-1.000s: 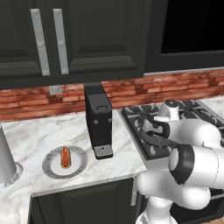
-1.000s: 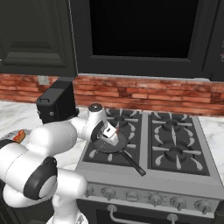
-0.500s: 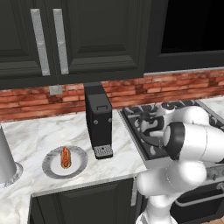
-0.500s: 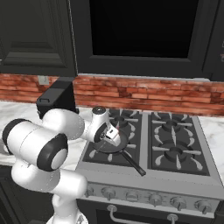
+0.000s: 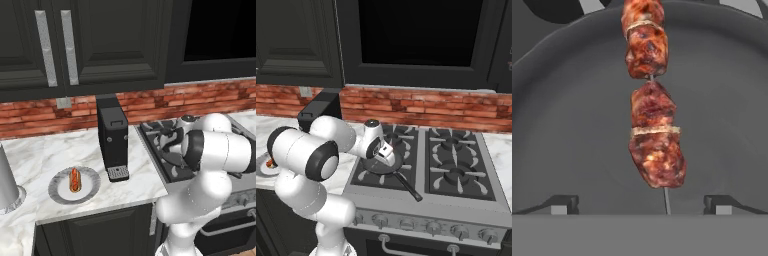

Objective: Place the cold items (cucumber and squash) from the fridge in one tupperware on the dining counter. Place the warm items (kebab skewer and hot dog) in the stove area in another tupperware.

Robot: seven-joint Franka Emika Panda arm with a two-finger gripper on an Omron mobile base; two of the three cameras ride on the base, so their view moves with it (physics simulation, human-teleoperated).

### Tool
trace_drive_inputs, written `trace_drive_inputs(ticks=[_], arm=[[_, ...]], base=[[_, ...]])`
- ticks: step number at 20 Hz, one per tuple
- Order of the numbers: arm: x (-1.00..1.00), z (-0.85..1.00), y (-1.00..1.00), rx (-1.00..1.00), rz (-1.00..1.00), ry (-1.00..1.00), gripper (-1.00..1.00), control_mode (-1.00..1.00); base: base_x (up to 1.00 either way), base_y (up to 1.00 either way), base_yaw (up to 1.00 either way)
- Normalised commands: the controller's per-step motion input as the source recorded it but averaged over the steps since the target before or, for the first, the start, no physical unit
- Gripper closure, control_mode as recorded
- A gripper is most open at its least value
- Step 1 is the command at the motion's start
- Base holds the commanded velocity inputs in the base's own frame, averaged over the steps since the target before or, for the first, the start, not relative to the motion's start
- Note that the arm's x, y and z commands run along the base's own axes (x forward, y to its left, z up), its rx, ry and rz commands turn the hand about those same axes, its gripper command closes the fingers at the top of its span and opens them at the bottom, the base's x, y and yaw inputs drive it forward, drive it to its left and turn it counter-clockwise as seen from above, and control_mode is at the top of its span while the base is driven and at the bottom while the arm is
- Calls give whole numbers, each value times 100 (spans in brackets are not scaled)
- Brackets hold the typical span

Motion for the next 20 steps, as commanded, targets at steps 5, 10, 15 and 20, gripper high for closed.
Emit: trace_drive_inputs(ticks=[5,10,15,20], arm=[[10,-28,0,0,0,7,100,-100],[0,-17,0,0,0,-7,100,-100],[-4,-4,1,0,-3,-9,100,-100],[-37,4,2,0,-19,-1,100,-100]], base=[[0,0,0],[0,0,0],[0,0,0],[0,0,0]])
